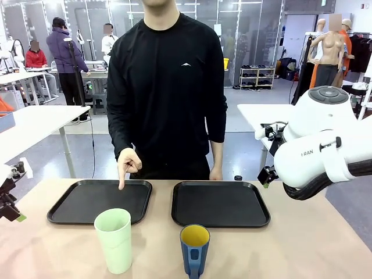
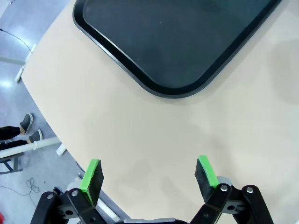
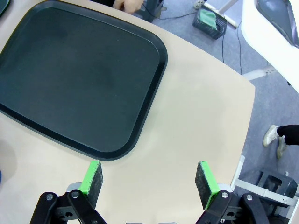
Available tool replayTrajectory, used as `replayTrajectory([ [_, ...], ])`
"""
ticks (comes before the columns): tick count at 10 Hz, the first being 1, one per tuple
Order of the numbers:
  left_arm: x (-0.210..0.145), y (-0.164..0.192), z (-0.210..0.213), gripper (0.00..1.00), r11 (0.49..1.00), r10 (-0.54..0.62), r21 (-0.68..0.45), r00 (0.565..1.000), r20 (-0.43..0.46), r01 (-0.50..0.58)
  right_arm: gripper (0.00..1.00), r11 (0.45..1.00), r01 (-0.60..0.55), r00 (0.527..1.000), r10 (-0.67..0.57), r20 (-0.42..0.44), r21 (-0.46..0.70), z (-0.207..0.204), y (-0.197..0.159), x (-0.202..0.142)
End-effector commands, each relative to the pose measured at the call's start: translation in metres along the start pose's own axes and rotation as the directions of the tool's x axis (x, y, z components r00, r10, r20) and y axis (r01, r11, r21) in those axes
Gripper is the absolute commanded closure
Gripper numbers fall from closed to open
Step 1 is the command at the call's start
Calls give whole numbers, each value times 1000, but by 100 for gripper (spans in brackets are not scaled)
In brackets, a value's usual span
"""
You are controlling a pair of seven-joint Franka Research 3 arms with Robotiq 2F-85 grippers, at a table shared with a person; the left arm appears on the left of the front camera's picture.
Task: Sort and store the cups by type.
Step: Pick up the Reusable plastic cup.
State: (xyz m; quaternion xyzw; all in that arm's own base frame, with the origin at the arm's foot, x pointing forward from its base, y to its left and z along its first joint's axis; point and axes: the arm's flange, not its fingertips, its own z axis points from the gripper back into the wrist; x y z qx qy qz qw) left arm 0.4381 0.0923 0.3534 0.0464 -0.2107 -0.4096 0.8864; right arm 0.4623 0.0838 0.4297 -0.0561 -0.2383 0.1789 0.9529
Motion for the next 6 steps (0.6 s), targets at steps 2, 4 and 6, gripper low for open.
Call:
replayTrajectory([
  [2, 6, -1, 3, 0, 1000, 17, 21, 999, -29, -17, 0, 1000, -6, 1000, 6, -3, -14, 0, -1, -1],
  [4, 6, -1, 3, 0, 1000, 17, 21, 999, -29, -17, 0, 1000, -6, 1000, 6, -3, -14, 0, -1, -1],
  [6, 2, -1, -1, 0, 1000, 9, 1, 1000, -7, -9, 0, 1000, -6, 1000, 6, -3, -14, 0, -1, -1],
])
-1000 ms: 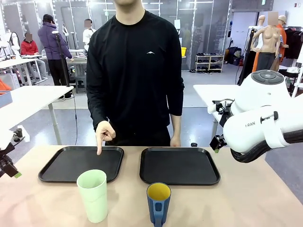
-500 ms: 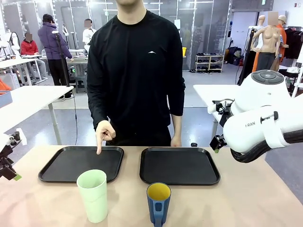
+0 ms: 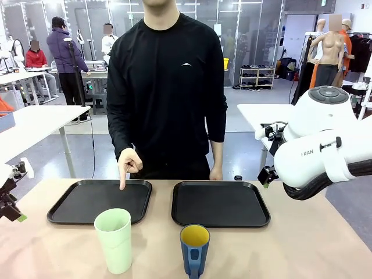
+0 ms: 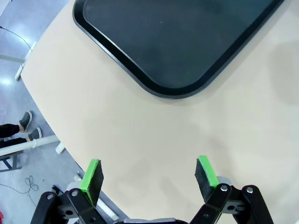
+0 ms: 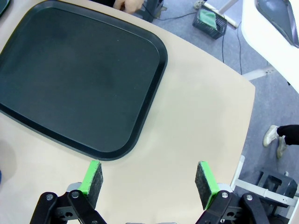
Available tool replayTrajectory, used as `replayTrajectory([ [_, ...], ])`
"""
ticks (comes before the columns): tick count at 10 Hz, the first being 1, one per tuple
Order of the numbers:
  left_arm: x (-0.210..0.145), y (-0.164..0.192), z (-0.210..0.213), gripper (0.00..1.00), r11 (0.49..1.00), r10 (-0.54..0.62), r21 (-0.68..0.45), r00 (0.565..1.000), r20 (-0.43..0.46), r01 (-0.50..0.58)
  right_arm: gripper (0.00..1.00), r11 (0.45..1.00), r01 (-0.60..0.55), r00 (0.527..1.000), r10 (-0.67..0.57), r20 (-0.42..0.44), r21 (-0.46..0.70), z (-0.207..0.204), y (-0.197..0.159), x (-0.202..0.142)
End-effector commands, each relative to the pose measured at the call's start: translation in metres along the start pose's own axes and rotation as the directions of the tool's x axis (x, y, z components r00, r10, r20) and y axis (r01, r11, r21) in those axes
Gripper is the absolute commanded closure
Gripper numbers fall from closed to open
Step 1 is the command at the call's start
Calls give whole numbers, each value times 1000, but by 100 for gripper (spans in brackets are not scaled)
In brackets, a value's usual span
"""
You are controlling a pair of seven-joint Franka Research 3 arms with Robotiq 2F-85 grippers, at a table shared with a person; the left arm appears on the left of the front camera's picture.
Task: Sort and store the cups by type.
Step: Pick up the Reusable plastic cup.
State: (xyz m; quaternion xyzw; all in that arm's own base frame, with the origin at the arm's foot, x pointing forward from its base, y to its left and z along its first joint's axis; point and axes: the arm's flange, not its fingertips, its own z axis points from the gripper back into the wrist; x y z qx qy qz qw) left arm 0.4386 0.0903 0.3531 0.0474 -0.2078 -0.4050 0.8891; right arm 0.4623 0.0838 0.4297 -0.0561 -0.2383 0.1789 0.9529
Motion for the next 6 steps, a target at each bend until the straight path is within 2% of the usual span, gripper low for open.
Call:
replayTrajectory([
  [1, -15, 1, -6, 0, 998, -56, -26, 998, 4, 56, 0, 1000, -6, 1000, 6, -3, -14, 0, -1, -1],
  [3, -46, -10, -4, 0, 983, -169, -65, 984, 59, 172, 0, 1000, -6, 1000, 6, -3, -14, 0, -1, -1],
  [6, -74, -17, -6, 0, 964, -236, -94, 963, 127, 249, 0, 1000, -6, 1000, 6, -3, -14, 0, -1, -1],
])
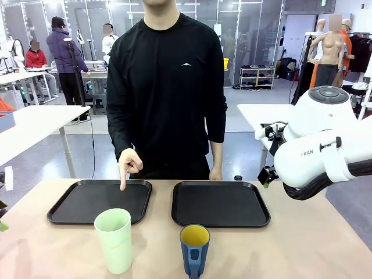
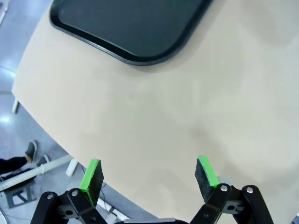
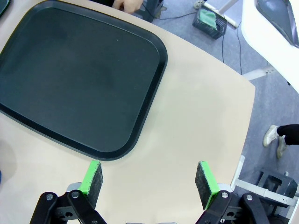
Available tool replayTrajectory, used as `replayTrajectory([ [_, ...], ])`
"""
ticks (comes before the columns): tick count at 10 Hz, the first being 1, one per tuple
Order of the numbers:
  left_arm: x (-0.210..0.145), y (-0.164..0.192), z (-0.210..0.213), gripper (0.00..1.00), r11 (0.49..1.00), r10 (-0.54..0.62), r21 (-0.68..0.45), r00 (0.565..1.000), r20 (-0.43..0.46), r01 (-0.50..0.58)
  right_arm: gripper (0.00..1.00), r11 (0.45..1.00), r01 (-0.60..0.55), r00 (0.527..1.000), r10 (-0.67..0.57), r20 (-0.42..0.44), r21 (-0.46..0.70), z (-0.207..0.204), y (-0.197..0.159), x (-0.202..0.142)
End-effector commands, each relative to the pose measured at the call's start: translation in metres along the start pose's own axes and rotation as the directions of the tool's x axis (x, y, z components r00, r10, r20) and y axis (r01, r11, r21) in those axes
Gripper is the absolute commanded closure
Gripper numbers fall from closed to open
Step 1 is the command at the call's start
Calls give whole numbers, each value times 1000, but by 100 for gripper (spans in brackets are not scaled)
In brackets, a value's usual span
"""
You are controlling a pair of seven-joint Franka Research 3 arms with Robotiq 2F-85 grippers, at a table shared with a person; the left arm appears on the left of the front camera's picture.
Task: Sort and store the cups by type.
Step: Pick up the Reusable plastic cup.
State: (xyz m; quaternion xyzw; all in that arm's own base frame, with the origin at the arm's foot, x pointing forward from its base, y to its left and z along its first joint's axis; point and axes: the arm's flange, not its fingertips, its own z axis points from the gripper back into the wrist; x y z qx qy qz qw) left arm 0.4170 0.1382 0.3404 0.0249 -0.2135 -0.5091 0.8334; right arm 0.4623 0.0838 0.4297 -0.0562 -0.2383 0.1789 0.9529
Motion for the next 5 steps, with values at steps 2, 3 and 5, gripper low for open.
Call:
replayTrajectory([
  [2, -21, -42, -12, 0, 993, -82, -80, 991, 107, 91, 0, 1000, -6, 1000, 6, -3, -14, 0, -1, -1],
  [3, -25, -47, -14, 0, 987, -107, -104, 984, 144, 123, 0, 1000, -6, 1000, 6, -3, -14, 0, -1, -1],
  [5, -34, -54, -18, 0, 978, -138, -122, 961, 241, 171, 0, 1000, -6, 1000, 6, -3, -14, 0, -1, -1],
])
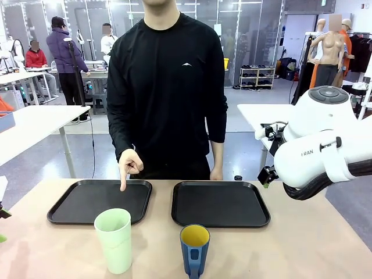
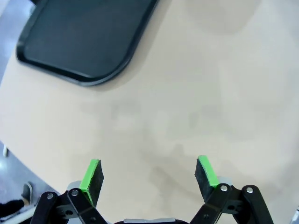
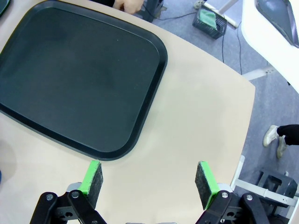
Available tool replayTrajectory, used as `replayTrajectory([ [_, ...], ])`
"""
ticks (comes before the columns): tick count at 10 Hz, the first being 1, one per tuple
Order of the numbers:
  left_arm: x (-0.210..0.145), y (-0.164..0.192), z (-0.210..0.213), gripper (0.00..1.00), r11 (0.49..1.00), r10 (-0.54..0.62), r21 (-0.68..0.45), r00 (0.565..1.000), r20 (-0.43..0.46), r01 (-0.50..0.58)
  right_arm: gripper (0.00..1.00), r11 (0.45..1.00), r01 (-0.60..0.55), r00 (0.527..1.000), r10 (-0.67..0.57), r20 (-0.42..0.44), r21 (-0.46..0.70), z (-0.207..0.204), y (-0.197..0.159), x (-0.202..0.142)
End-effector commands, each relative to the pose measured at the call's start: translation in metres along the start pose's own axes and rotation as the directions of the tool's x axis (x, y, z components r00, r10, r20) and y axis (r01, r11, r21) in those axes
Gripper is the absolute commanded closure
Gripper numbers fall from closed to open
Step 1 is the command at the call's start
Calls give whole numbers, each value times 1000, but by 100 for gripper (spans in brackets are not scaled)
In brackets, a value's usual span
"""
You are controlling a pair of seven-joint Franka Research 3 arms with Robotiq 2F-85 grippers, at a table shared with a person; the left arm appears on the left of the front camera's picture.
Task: Sort and store the cups by type.
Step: Pick up the Reusable plastic cup.
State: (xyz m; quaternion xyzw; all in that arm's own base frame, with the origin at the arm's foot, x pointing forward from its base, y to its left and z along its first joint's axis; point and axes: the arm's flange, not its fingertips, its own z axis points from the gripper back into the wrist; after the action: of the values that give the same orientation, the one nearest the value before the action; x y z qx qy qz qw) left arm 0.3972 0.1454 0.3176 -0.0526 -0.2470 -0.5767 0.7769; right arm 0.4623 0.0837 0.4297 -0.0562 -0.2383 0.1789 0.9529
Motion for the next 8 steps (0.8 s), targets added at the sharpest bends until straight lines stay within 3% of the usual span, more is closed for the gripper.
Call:
replayTrajectory([
  [1, -16, -35, -13, 0, 998, -46, -27, 991, 124, 50, 0, 1000, -6, 1000, 6, -3, -13, 0, -1, -1],
  [5, -28, -31, -29, 0, 998, -31, -39, 949, 315, 45, 0, 1000, -6, 1000, 6, -3, -13, 0, -1, -1],
  [8, -19, -32, -31, 0, 990, 72, -139, 866, 495, -3, 0, 1000, -6, 1000, 6, -3, -13, 0, -1, -1],
])
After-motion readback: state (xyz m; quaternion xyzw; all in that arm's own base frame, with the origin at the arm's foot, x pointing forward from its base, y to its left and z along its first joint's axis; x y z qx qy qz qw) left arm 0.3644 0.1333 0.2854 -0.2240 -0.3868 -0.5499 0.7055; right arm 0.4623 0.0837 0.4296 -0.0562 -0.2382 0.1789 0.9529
